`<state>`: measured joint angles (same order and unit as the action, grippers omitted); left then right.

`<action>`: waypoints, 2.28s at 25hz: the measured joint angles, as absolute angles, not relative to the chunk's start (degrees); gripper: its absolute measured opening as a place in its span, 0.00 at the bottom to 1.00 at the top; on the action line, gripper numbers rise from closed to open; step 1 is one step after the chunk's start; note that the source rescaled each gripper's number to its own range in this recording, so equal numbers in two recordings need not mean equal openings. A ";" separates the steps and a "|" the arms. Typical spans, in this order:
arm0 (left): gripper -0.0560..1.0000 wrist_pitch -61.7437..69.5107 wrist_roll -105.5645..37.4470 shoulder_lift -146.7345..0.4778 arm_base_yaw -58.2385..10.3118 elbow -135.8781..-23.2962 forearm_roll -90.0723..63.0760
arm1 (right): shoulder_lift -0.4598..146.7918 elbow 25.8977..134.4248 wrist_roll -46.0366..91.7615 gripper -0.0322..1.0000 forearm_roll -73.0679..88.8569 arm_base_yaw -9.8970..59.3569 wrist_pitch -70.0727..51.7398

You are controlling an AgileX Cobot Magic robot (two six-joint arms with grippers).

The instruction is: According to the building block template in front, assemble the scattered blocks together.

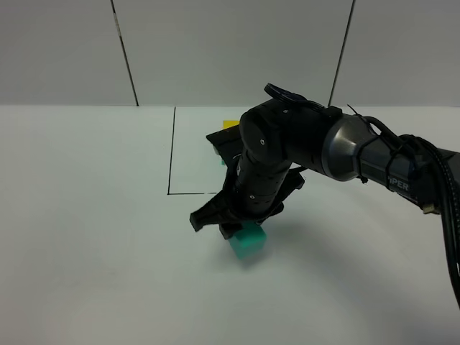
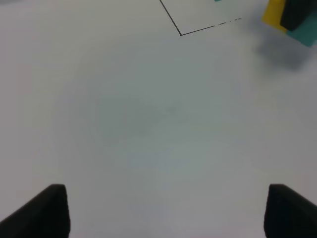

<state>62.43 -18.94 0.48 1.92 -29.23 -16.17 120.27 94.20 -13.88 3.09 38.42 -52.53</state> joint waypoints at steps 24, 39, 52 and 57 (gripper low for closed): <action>0.74 62.43 -18.94 0.48 1.92 -29.23 -16.17 | 128.10 94.20 -33.94 0.04 -1.03 37.76 -48.96; 0.74 62.43 -18.94 0.48 1.92 -29.23 -16.17 | 128.10 94.20 -34.40 0.11 -1.35 37.21 -50.37; 0.74 62.43 -18.84 0.48 1.92 -29.23 -16.17 | 121.52 94.20 -28.54 1.00 -0.52 36.38 -52.05; 0.74 62.43 -18.84 0.48 1.92 -29.23 -16.17 | 114.91 94.01 -21.74 1.00 3.37 27.86 -55.87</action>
